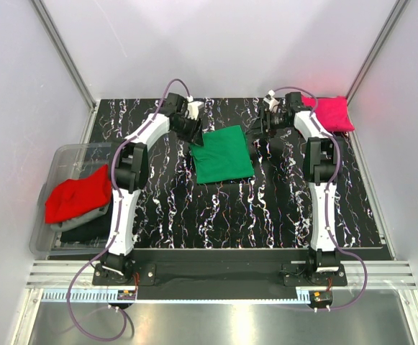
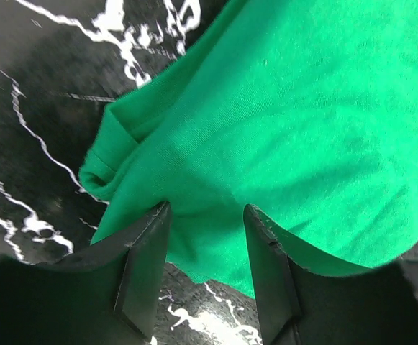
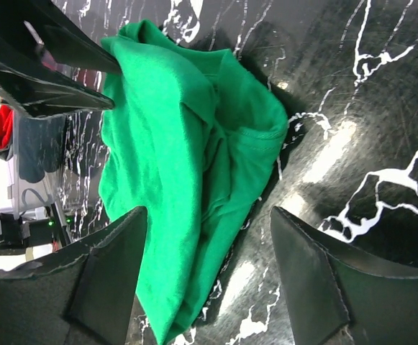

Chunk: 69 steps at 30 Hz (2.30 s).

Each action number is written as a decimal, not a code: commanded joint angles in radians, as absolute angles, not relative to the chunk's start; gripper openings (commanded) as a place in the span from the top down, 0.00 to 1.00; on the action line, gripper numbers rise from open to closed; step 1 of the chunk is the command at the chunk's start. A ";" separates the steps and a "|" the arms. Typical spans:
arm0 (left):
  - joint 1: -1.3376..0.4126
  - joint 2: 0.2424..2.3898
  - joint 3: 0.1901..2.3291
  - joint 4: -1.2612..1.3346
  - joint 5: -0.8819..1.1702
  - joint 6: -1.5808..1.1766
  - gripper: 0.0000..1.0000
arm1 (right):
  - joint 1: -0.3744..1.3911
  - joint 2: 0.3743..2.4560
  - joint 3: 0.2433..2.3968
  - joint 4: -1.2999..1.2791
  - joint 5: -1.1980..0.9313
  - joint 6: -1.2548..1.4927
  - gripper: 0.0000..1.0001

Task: Fold and stack the t-shirts
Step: Neatly place the folded tshirt to the corner

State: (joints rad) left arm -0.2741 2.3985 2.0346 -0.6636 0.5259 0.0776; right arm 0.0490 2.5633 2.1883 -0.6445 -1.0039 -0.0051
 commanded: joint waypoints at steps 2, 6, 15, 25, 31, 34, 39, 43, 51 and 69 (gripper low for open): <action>-0.268 2.416 2.105 -0.637 0.497 0.084 0.49 | 0.074 2.600 2.240 -0.644 -1.000 -0.006 0.23; -0.268 2.425 2.128 -0.626 0.509 0.083 0.50 | 0.100 2.629 2.261 -0.644 -0.996 0.034 0.22; -0.270 2.436 2.132 -0.621 0.509 0.081 0.50 | 0.146 2.680 2.293 -0.643 -0.953 0.052 0.21; -0.275 2.450 2.141 -0.615 0.509 0.077 0.50 | 0.176 2.668 2.249 -0.650 -0.865 0.032 0.43; -0.285 2.434 2.132 -0.615 0.505 0.077 0.50 | 0.190 2.642 2.246 -0.681 -0.887 -0.047 0.67; -0.287 2.415 2.125 -0.617 0.502 0.081 0.50 | 0.190 2.620 2.252 -0.702 -0.907 -0.100 0.86; -0.287 2.338 2.125 -0.623 0.459 0.113 0.50 | 0.184 2.522 2.247 -0.779 -0.882 -0.237 1.00; -0.285 2.229 2.132 -0.630 0.411 0.179 0.50 | 0.172 2.444 2.290 -0.928 -0.779 -0.409 1.00; -0.282 2.103 2.086 -0.653 0.387 0.218 0.50 | 0.074 2.358 2.325 -1.008 -0.628 -0.512 1.00; -0.304 2.039 1.993 -0.675 0.361 0.255 0.51 | -0.124 2.548 2.655 -1.037 -0.423 -0.545 1.00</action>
